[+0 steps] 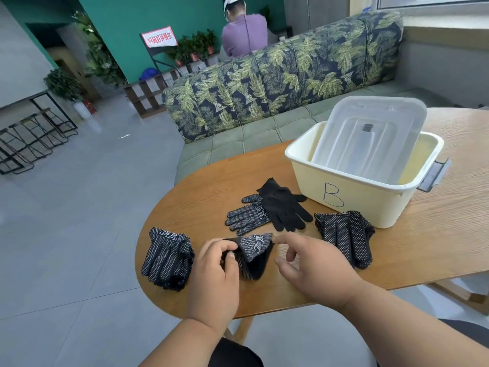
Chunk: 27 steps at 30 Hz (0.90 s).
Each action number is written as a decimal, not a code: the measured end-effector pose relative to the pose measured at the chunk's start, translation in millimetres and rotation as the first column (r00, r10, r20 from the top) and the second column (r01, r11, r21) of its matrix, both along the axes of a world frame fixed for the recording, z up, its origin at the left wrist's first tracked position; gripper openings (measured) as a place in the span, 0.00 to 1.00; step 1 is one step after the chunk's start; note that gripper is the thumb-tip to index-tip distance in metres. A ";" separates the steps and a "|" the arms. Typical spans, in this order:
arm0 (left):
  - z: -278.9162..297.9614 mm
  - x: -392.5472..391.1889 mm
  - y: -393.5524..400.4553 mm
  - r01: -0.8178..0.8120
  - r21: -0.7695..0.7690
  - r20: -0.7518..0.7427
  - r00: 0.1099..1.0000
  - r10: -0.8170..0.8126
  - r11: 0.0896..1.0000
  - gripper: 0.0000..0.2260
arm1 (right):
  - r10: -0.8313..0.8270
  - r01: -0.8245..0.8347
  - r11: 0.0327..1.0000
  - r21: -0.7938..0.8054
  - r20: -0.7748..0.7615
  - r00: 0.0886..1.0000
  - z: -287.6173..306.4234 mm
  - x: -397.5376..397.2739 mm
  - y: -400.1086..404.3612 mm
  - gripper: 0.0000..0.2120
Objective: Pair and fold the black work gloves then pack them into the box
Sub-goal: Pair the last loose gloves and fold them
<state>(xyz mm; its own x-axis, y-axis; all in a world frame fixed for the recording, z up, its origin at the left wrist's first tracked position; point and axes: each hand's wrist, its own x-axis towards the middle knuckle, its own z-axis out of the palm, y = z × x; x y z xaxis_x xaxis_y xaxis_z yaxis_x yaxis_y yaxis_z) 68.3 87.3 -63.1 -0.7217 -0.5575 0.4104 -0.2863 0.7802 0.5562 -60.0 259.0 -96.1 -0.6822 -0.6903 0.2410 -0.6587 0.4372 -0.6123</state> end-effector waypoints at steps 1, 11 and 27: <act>2.1 3.6 -0.5 -0.002 -0.009 -0.013 1.000 0.002 1.000 0.12 | 0.009 -0.009 1.000 0.003 0.003 1.000 -0.6 2.4 -1.7 0.20; 29.6 21.7 -10.0 -0.083 0.029 -0.242 0.966 0.087 0.996 0.19 | 0.110 -0.129 0.983 0.128 0.149 0.983 -2.8 18.9 -13.8 0.23; -49.5 1.4 28.3 0.262 0.013 0.191 0.947 -0.260 0.965 0.23 | -0.002 0.047 0.997 -0.065 0.570 0.822 1.5 14.3 -10.3 0.17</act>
